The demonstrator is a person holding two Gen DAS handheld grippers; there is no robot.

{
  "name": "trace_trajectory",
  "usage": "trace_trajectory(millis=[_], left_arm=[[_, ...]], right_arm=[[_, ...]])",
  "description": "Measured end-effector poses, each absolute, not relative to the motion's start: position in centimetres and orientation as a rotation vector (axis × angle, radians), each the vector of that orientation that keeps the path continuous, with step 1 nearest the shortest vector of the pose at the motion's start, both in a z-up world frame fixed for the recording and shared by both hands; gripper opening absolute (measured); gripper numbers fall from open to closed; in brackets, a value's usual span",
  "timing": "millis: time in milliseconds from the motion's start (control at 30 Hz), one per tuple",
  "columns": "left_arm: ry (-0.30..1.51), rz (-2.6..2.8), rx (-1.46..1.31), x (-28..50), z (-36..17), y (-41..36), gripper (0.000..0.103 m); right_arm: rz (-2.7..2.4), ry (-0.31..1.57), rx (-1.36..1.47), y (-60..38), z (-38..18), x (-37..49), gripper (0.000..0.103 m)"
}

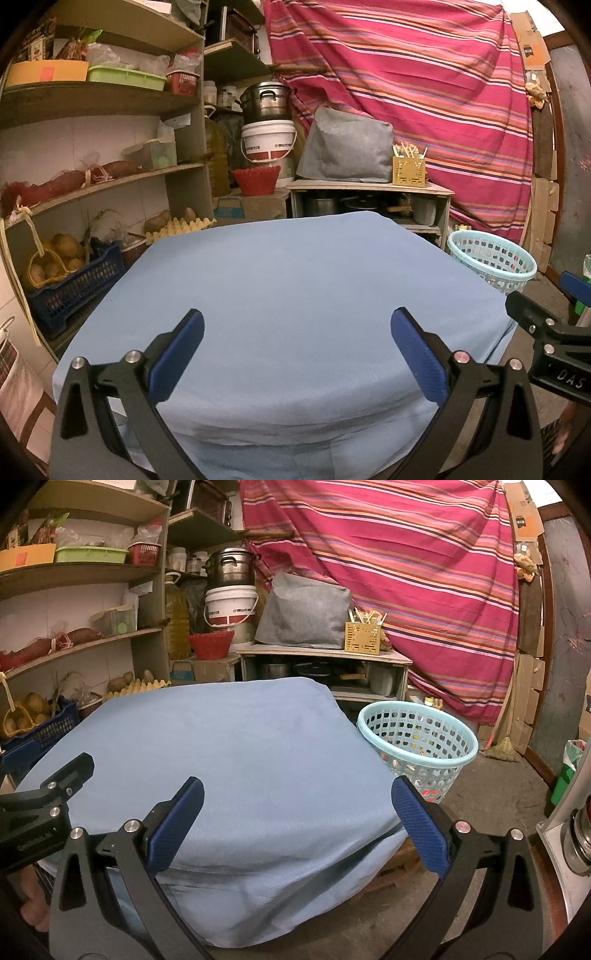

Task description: Collect trash

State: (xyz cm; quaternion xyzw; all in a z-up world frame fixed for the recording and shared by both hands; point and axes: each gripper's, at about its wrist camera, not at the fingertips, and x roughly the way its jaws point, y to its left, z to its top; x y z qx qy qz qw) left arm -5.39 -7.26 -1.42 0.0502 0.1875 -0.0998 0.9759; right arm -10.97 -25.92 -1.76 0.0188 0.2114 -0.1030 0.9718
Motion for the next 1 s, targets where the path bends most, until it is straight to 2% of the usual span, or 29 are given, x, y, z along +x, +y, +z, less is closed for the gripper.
trace_trajectory(millis=[1000], left_arm=[[0.377,-0.197,0.098,-5.47,-1.56,-7.43,0.099]], right_arm=[[-0.206,0.430,0.034,-25.90,-1.70,-10.79,0.099]])
